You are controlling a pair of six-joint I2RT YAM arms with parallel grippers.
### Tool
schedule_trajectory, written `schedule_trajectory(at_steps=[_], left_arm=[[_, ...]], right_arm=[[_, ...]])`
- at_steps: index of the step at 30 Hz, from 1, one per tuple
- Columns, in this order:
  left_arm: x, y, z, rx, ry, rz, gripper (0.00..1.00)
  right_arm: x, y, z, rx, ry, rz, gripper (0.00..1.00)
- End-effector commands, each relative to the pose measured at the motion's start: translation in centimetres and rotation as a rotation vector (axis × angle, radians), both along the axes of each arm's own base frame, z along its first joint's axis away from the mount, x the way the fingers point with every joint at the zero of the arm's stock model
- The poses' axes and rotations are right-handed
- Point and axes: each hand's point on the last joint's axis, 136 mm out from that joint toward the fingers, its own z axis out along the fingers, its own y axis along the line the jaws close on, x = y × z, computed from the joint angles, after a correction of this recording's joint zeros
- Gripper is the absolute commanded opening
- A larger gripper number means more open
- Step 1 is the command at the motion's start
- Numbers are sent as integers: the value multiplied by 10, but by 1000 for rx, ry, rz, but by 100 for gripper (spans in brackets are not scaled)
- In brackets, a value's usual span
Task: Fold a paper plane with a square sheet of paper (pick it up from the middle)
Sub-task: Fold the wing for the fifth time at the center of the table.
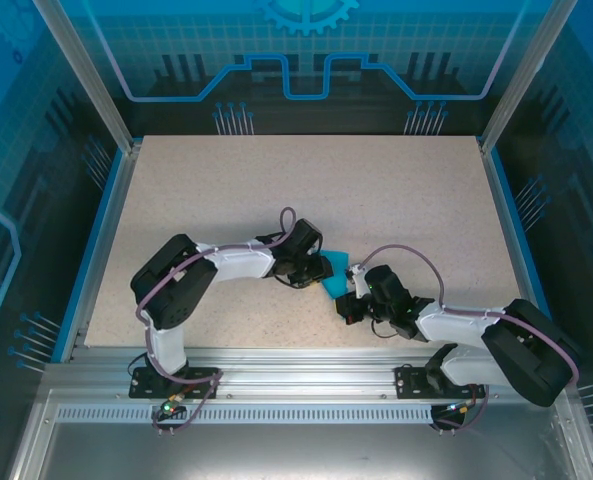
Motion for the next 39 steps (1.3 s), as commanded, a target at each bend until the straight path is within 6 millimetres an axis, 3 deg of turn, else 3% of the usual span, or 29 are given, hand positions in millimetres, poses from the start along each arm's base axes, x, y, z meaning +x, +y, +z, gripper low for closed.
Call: schedule_trajectory(at_steps=[1,8,11,14,17,28,39], left_arm=[[2,-4,3,5,0,-55,32],[3,-4,6,14,-4,-58,6],[2,-2,8,25,8,-57,0],[0,-2,9,28,22,-56,0],[-1,-2,10,24,31,-50,0],[-3,-6,15,5,56,-47,0],[-4,-6,18,1,59,-48,0]], right_arm=[[0,-3,2,5,-16,8,0],[0,-6,4,-20,-21,6,6],[-2,-11,3,-55,-9,1,19],[-3,-12,6,-108,-22,15,32],[-3,-11,10,-168,-52,24,39],[0,0,22,-397,-211,47,46],[5,14,13,-544,-245,60,46]])
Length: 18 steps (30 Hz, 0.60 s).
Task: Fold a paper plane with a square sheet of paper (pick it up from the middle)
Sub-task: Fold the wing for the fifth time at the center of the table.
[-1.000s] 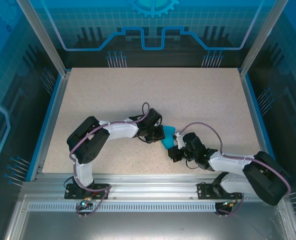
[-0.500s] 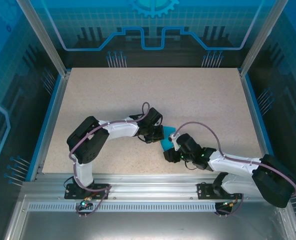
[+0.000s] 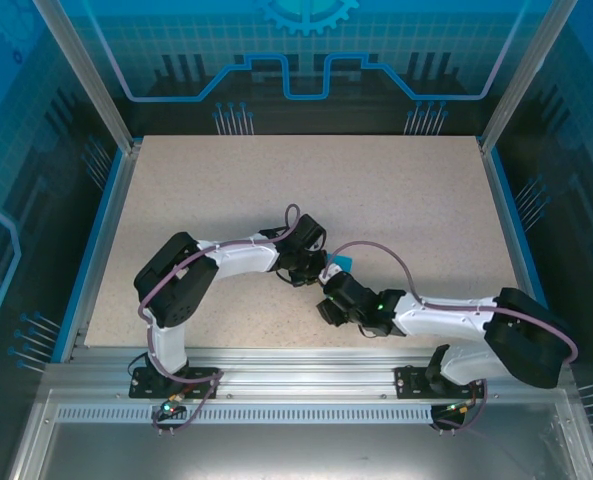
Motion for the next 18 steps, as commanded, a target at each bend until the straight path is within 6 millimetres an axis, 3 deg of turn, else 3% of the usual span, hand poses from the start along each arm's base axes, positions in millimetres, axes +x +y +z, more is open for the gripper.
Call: schedule_trajectory(at_steps=[1,8,18], left_arm=[[2,-4,11,-30,19,11,0],[1,-3,10,-28,23,12,0],[2,-4,12,-29,20,9,0]], right_arm=[[4,-1,0,-82,-40,-9,45],[4,-5,-6,-125,-41,-34,29],[4,-16,-9,-157,-40,-75,25]])
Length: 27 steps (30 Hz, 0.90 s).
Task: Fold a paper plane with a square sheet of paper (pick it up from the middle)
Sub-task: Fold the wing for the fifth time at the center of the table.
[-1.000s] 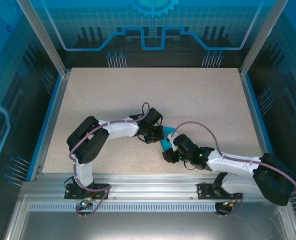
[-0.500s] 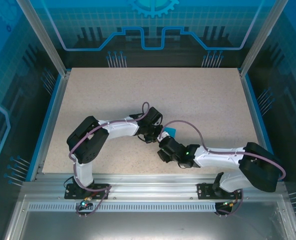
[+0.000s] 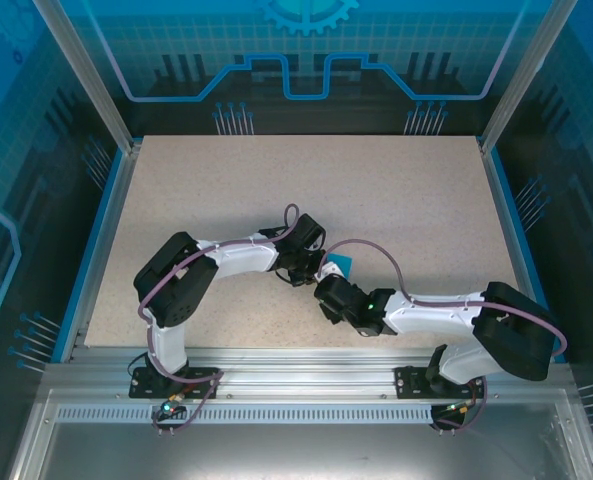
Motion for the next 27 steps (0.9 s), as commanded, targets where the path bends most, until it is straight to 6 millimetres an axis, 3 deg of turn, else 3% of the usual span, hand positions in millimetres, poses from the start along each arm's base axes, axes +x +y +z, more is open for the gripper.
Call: schedule_trajectory(at_steps=[1,7,11,14,20,27], left_arm=[[1,-5,12,-29,18,8,0],[1,-5,17,-32,10,6,4],[2,-2,27,-34,-16,9,18],[3,3,35,-28,-39,23,39],[4,14,55,-48,-97,73,55],[5,11,63,-92,-133,65,55]], right_arm=[[-7,-10,-9,-61,28,-14,22],[-8,-13,-12,-54,36,-37,7],[-9,-12,-17,21,65,-47,0],[-8,-12,-19,118,89,-62,0],[-7,-19,-15,337,126,-117,0],[-5,-35,1,598,181,-183,0]])
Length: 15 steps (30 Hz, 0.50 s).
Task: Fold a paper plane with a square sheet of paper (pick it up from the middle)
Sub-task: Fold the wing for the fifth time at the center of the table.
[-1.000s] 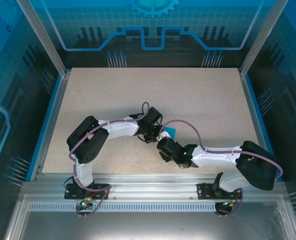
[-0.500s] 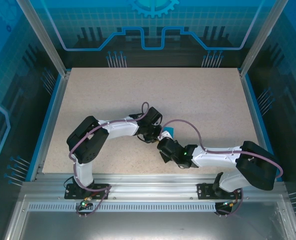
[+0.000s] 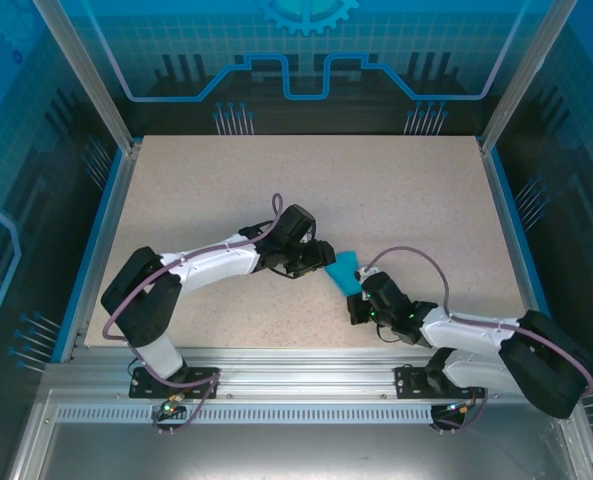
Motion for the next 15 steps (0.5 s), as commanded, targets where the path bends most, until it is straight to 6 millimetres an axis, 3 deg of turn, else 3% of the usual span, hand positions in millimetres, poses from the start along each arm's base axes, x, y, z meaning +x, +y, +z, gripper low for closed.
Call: schedule_trajectory(at_steps=[1,4,15], left_arm=[[-1,4,-4,-6,1,14,54],[-2,-1,-4,-33,-4,-3,53],[-10,-39,-11,-108,18,-100,41]], right_arm=[[1,11,22,182,12,7,0],[1,6,28,240,36,-8,0],[1,-11,10,355,224,-125,1]])
